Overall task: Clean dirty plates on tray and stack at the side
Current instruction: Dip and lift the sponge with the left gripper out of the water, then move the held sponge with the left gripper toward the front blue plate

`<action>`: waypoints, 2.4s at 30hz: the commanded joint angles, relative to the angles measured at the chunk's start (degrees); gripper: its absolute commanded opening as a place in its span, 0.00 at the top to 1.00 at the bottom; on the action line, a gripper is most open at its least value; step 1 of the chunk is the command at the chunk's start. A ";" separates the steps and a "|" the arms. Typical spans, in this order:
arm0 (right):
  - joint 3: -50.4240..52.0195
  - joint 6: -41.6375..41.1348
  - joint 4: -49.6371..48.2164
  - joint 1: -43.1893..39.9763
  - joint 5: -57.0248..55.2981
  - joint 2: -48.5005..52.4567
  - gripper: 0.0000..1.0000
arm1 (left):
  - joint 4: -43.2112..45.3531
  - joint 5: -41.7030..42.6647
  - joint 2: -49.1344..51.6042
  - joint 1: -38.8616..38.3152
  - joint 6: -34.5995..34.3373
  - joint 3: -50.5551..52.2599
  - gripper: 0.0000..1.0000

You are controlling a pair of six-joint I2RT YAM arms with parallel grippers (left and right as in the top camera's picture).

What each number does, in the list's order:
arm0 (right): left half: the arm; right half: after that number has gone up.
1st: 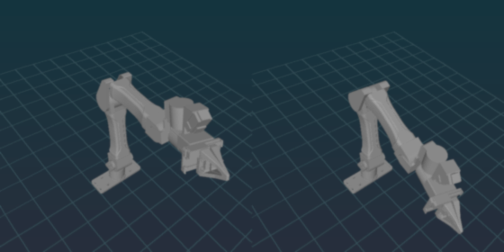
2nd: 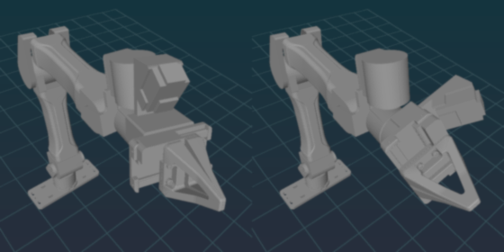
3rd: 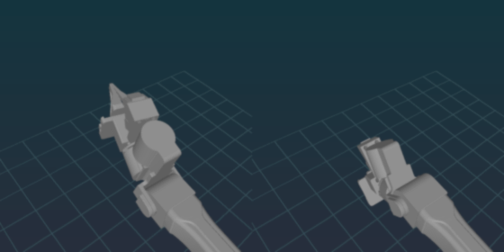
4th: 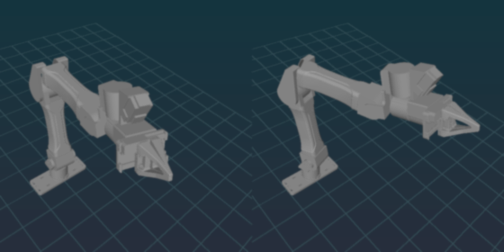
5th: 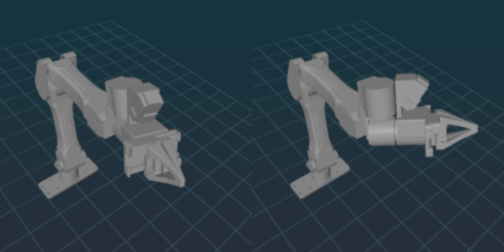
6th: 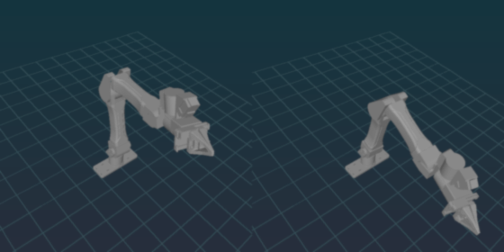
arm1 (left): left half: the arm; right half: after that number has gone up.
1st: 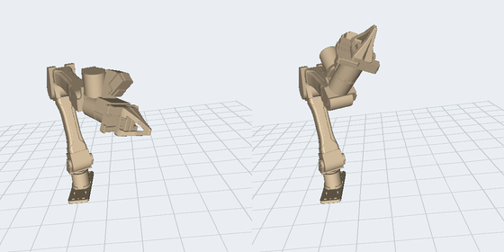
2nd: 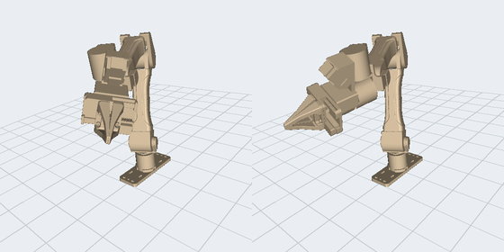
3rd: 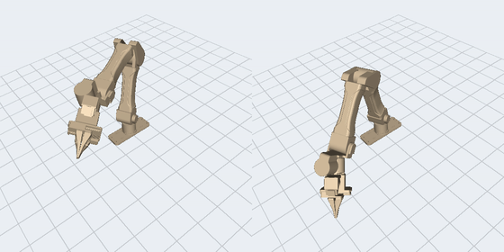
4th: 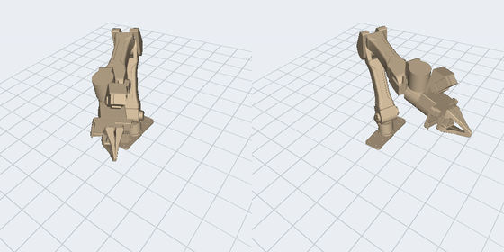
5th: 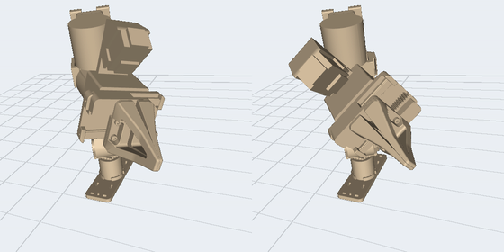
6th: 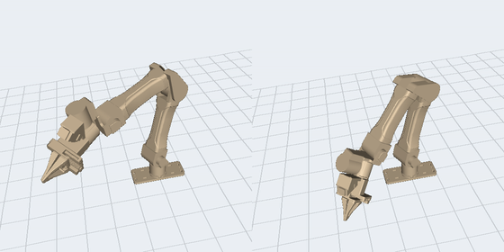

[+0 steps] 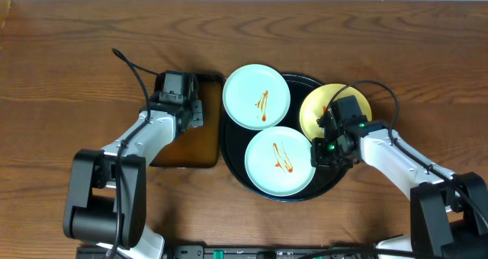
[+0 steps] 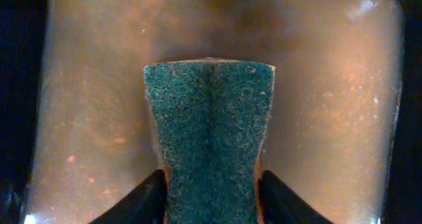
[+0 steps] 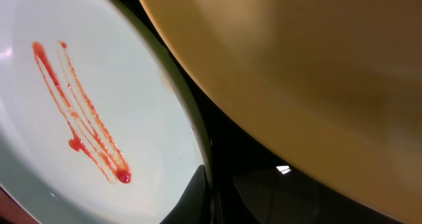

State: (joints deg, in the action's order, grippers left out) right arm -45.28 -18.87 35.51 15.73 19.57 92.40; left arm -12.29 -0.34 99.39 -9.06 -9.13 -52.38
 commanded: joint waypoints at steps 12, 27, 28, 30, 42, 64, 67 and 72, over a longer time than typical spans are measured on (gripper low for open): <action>-0.76 -0.39 0.04 0.85 0.39 0.31 0.98 | -4.02 -0.15 -2.64 0.02 0.28 -0.83 0.93; -0.76 -0.39 0.02 0.85 0.37 0.31 0.98 | -5.09 -0.15 -17.97 0.02 0.48 -1.01 0.93; -0.76 -0.39 0.04 0.85 0.37 0.31 0.98 | -5.01 -0.17 -18.69 0.02 0.50 -1.01 0.92; -0.76 -0.37 0.02 0.85 0.37 0.31 0.98 | -4.52 -0.15 -20.24 0.02 1.55 -1.01 0.93; -0.76 -0.37 -0.17 0.85 0.35 0.31 0.98 | 8.11 -0.20 -23.98 0.02 8.28 -1.01 0.92; -0.76 -0.39 -0.22 0.85 0.33 0.31 0.98 | 11.63 -0.35 -28.50 0.02 8.11 -1.01 0.92; -0.76 -0.39 -0.22 0.85 0.33 0.31 0.98 | 7.41 -0.33 -27.39 0.02 4.24 -1.01 0.93; -0.76 -0.39 -0.17 0.85 0.37 0.31 0.98 | -2.29 -0.31 -21.81 0.02 -2.89 -0.98 0.92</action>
State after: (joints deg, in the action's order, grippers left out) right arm -45.28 -18.87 35.33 15.73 19.55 92.40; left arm -11.90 -0.25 73.84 -9.06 -6.24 -52.47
